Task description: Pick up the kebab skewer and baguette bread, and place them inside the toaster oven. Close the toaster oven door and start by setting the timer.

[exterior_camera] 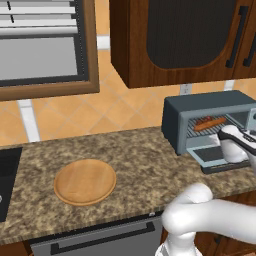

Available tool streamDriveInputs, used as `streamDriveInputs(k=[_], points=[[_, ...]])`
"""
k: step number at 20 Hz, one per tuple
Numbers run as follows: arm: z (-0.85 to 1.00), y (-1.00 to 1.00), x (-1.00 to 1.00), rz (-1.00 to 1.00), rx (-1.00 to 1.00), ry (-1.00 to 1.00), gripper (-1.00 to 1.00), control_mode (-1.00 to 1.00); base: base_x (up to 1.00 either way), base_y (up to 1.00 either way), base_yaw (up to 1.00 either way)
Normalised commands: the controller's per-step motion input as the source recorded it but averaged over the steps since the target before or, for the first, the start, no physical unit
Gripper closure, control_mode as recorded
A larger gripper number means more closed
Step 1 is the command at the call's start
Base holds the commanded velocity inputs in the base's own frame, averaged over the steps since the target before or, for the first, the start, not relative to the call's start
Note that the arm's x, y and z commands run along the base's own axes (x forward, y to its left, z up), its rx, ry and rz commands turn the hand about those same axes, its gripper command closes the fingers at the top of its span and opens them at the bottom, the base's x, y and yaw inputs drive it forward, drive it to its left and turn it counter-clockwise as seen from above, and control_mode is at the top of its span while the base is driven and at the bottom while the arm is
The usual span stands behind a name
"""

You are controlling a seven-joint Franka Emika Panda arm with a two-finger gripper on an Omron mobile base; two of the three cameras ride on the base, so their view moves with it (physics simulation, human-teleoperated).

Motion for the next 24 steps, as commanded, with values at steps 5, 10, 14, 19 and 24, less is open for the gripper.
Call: streamDriveInputs(k=[5, 10, 14, 19, 24], points=[[0.0, 0.0, 0.18, 0.0, 0.0, 0.0, -1.0, -1.0, 0.0, 0.0, 0.0], [0.0, 0.0, 0.1, 0.0, 0.0, 0.0, -1.0, -1.0, 0.0, 0.0, 0.0], [0.02, -0.2, -0.34, 0.0, 0.0, 0.0, -1.0, -1.0, 0.0, 0.0, 0.0], [0.06, -0.76, -1.0, 0.0, 0.0, -0.04, -1.0, -1.0, 0.0, 0.0, 0.0], [0.0, -0.48, -1.0, 0.0, 0.0, 0.08, -1.0, -1.0, 0.0, 0.0, 0.0]])
